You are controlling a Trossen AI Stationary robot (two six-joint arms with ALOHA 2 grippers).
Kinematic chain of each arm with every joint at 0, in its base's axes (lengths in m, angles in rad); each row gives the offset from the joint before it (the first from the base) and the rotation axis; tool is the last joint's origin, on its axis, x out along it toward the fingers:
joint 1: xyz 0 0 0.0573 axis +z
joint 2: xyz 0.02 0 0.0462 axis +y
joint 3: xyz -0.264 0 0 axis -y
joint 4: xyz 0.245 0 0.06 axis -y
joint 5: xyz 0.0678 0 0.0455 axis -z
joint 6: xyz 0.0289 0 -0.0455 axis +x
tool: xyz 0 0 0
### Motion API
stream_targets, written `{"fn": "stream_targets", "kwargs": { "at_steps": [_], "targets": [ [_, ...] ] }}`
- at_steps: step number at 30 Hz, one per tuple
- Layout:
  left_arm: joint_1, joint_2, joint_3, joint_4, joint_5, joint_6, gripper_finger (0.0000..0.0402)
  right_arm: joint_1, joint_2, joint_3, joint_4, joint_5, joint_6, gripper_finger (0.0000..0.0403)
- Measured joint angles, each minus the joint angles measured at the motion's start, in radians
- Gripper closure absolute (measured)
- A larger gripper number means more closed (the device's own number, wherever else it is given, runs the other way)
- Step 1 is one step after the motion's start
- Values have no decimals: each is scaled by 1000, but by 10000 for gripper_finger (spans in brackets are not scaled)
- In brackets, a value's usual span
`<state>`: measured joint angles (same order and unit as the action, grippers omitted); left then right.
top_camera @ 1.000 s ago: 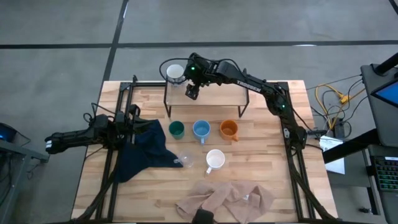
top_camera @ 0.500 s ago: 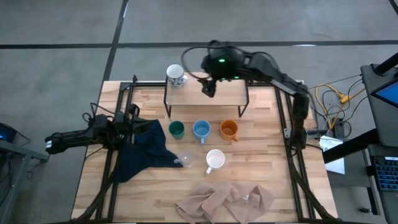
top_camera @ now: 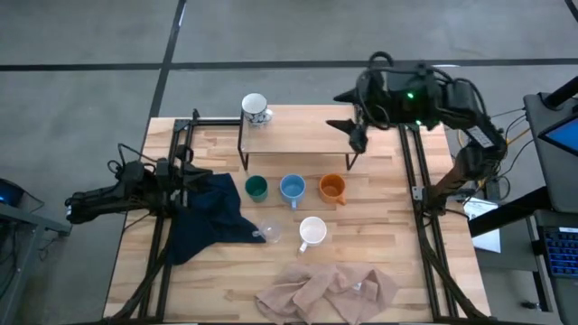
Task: Stack small to large cups/mugs on shelf
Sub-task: Put the orange mug on the shelf
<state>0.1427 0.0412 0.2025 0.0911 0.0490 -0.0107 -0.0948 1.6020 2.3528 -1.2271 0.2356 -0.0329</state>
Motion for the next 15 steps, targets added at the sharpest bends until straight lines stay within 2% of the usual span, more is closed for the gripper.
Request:
{"fn": "stream_targets", "kwargs": {
  "at_steps": [5,10,15],
  "targets": [
    [0,-10,50,-75,0,15,402,68,-14,-1,-98,32,52,116],
    [0,-14,95,-88,0,53,402,141,-15,-34,-112,43,94,122],
    [0,-14,117,-126,0,53,402,213,-43,-112,-167,176,147,132]
  ]
}}
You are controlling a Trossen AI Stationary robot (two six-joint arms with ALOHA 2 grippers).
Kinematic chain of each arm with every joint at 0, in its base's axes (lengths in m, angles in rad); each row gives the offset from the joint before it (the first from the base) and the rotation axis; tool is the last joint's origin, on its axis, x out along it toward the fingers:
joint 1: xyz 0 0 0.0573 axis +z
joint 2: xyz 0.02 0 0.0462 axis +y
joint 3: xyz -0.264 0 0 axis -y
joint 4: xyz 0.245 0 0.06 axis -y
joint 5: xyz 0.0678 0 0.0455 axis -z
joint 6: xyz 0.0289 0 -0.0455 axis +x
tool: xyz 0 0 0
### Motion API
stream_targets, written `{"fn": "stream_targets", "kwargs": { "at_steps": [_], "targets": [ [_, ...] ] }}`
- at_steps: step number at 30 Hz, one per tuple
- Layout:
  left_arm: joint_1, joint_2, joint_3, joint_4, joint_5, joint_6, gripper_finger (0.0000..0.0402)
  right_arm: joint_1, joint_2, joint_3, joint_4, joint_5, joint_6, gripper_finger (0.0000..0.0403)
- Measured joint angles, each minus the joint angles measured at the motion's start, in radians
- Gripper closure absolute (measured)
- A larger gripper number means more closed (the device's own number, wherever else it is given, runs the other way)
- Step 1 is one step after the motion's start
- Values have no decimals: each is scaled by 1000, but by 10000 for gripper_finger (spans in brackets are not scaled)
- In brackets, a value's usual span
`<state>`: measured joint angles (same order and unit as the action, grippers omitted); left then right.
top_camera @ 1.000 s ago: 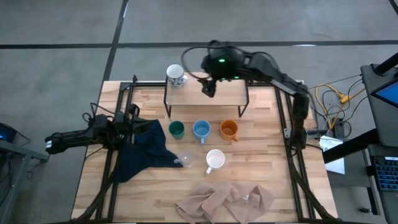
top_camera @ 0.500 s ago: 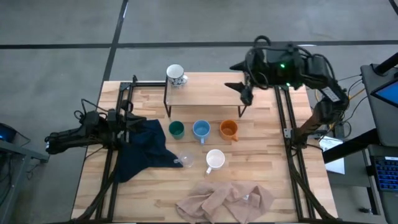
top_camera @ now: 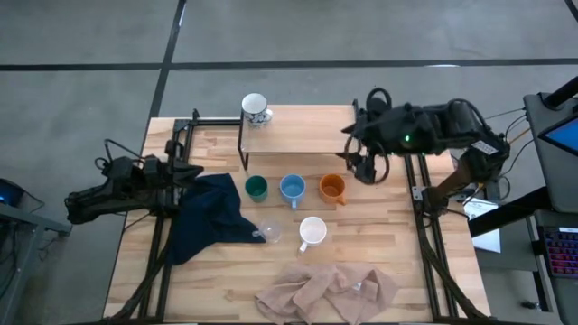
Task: Stack small to large cups/mugs on shelf
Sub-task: Put the orange mug on the shelf
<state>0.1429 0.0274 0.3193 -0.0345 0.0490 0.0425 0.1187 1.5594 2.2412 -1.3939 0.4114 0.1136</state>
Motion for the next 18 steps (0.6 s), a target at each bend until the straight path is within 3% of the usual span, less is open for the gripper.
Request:
{"fn": "stream_targets", "kwargs": {
  "at_steps": [8,12,18],
  "targets": [
    [0,1,22,-45,0,-3,402,59,-185,-210,-32,233,91,143],
    [0,1,31,-45,0,-3,402,77,-323,-365,69,236,65,149],
    [0,1,37,-45,-4,-5,402,82,-517,-633,335,141,-11,151]
  ]
}}
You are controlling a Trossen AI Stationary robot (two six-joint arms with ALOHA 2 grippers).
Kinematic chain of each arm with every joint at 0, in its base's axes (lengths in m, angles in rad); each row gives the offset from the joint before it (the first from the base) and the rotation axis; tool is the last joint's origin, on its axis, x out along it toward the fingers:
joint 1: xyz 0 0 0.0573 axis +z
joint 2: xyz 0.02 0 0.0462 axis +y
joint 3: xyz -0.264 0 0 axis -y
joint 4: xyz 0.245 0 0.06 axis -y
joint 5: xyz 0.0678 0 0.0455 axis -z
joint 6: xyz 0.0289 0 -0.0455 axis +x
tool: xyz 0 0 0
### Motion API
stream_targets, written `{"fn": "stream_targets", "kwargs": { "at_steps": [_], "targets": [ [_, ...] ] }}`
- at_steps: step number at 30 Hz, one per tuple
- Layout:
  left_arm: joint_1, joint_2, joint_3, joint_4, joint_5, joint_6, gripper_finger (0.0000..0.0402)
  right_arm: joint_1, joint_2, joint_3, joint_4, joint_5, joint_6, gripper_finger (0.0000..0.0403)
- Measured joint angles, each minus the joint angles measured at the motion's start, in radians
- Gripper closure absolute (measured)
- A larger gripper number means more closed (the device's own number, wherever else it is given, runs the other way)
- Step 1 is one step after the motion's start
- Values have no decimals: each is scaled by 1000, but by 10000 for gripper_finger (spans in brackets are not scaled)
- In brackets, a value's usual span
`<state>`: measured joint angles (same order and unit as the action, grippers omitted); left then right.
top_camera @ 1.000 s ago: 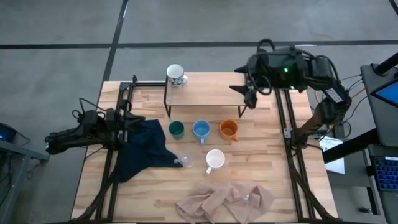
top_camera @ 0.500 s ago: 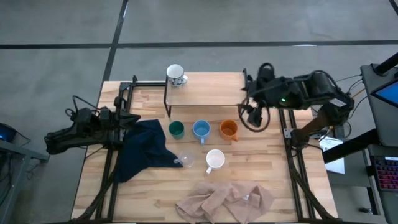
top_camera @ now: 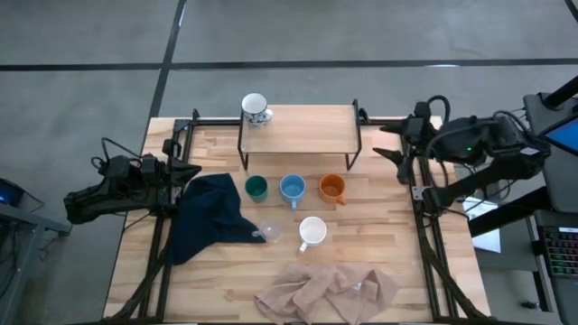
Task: Stack small to large cups/mugs on shelf
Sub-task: Put the orange mug on the shelf
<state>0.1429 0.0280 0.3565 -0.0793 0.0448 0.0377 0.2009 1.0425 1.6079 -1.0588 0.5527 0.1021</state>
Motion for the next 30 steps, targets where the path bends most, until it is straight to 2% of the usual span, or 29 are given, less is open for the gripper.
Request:
{"fn": "stream_targets", "kwargs": {
  "at_steps": [11,30],
  "targets": [
    [0,0,6,1,0,-5,402,0,-200,-342,203,-10,39,150],
    [0,0,4,1,0,-5,402,0,-330,-719,506,-10,119,154]
  ]
}}
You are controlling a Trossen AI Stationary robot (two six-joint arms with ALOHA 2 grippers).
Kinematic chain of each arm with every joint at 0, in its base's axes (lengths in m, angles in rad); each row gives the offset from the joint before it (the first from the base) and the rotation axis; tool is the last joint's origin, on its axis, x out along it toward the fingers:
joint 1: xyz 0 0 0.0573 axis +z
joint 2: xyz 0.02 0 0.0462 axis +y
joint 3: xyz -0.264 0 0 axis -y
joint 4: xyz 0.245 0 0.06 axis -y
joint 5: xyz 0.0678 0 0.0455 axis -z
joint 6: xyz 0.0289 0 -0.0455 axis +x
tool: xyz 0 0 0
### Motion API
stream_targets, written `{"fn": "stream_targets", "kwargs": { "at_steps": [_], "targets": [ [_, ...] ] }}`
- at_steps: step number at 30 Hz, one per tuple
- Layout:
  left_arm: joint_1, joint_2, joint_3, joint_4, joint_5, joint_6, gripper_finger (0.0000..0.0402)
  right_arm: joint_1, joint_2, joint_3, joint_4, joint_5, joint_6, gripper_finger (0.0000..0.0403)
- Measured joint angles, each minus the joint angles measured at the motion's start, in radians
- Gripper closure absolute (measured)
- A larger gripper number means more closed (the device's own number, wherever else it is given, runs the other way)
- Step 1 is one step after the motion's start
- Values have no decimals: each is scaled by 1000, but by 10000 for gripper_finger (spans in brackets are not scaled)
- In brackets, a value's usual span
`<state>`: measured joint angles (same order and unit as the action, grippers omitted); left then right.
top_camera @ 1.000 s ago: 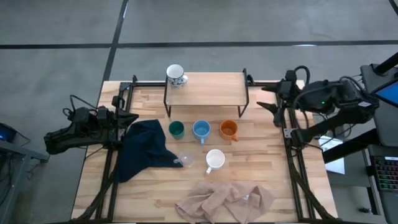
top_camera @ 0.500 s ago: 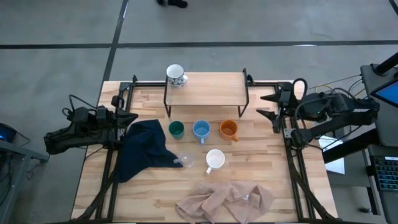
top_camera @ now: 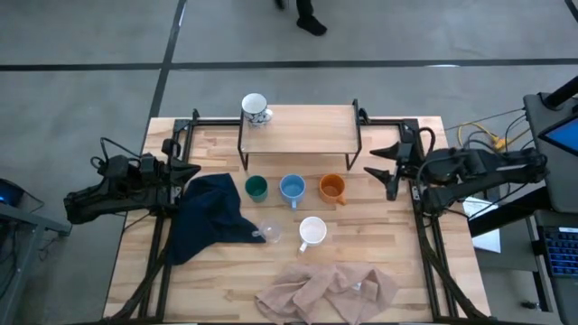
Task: Stack small to large cups/mugs on shelf
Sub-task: Put the orange mug on the shelf
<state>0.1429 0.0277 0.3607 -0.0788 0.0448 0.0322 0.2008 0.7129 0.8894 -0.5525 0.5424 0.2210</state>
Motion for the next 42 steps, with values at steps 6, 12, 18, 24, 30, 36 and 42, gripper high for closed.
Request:
{"fn": "stream_targets", "kwargs": {
  "at_steps": [6,12,18,24,30,36,42],
  "targets": [
    [0,0,-2,0,0,0,402,0,-5,-73,62,0,22,156],
    [0,0,-2,-1,0,0,402,-1,-5,-131,100,0,63,156],
    [0,0,-4,-5,0,0,402,-1,-5,-207,201,0,69,158],
    [0,0,-6,-28,0,0,402,-1,-5,-279,301,0,81,159],
    [0,-1,-6,-38,0,-27,402,0,-6,-312,306,0,120,159],
    [0,-1,-10,-72,0,-30,402,0,-5,-339,364,0,120,159],
    [0,-1,-33,-90,3,-72,402,0,-5,-358,378,0,120,159]
  ]
}}
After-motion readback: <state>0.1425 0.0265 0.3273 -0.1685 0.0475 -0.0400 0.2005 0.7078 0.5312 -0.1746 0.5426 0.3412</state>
